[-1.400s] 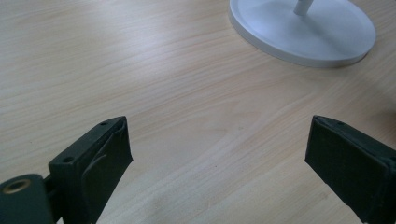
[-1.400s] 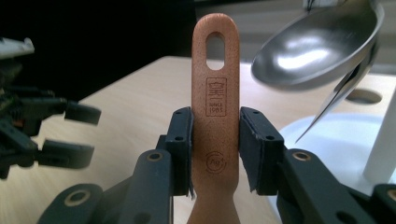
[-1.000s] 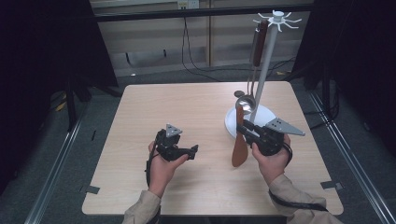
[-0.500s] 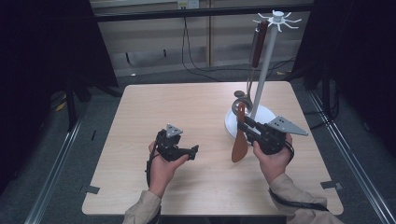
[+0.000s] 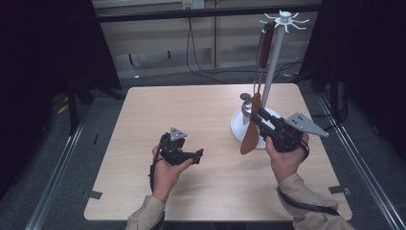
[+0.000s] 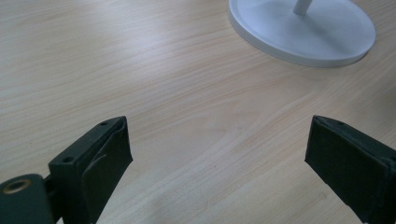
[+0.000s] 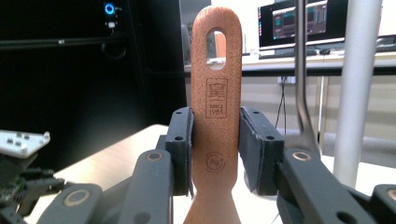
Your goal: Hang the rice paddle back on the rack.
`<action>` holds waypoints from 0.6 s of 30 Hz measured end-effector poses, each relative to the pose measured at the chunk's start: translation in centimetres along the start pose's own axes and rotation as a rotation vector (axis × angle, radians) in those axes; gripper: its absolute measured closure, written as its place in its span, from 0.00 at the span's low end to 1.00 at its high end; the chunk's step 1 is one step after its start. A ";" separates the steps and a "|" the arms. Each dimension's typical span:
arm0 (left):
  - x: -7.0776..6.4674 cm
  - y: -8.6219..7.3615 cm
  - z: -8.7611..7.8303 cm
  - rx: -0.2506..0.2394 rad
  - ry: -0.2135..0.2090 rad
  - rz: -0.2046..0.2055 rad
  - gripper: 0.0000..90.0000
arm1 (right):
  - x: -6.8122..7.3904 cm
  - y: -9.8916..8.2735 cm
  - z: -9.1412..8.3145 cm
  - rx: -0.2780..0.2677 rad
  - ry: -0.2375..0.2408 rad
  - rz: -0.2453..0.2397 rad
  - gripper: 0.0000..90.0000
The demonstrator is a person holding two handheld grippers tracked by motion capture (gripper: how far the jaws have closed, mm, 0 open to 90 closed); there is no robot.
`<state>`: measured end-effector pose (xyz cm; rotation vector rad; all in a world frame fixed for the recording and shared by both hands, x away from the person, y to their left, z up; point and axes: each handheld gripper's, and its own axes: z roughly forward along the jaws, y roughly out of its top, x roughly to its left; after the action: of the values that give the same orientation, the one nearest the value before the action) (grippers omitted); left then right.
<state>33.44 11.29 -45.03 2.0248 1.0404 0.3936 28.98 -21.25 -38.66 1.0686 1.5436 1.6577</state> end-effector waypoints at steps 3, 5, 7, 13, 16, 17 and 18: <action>0.0 0.0 0.0 -0.005 -0.001 -0.009 0.07 | -0.1 0.6 -0.1 -0.025 -0.008 0.001 0.74; 0.0 0.0 0.0 -0.006 0.000 -0.012 0.07 | -0.2 0.9 -0.1 -0.040 -0.015 0.003 0.74; -0.1 0.0 0.0 -0.015 0.002 -0.021 0.07 | -0.2 1.1 -0.2 -0.048 -0.016 0.005 0.74; 0.0 0.1 -0.1 -0.013 0.006 -0.017 0.07 | -0.2 1.8 -0.4 -0.073 -0.034 -0.012 0.74; 0.0 0.1 -0.1 -0.021 -0.002 -0.025 0.07 | -0.2 2.2 -0.4 -0.089 -0.051 -0.022 0.74; 0.0 0.1 -0.1 -0.028 0.003 -0.029 0.07 | -0.2 2.4 -0.5 -0.093 -0.058 -0.031 0.74; 0.2 0.1 -0.2 -0.013 0.004 -0.008 0.07 | -0.2 2.6 -0.5 -0.097 -0.070 -0.039 0.74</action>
<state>33.50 11.50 -44.83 2.0089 1.0452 0.3995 28.89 -21.96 -36.07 1.0285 1.4157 1.6342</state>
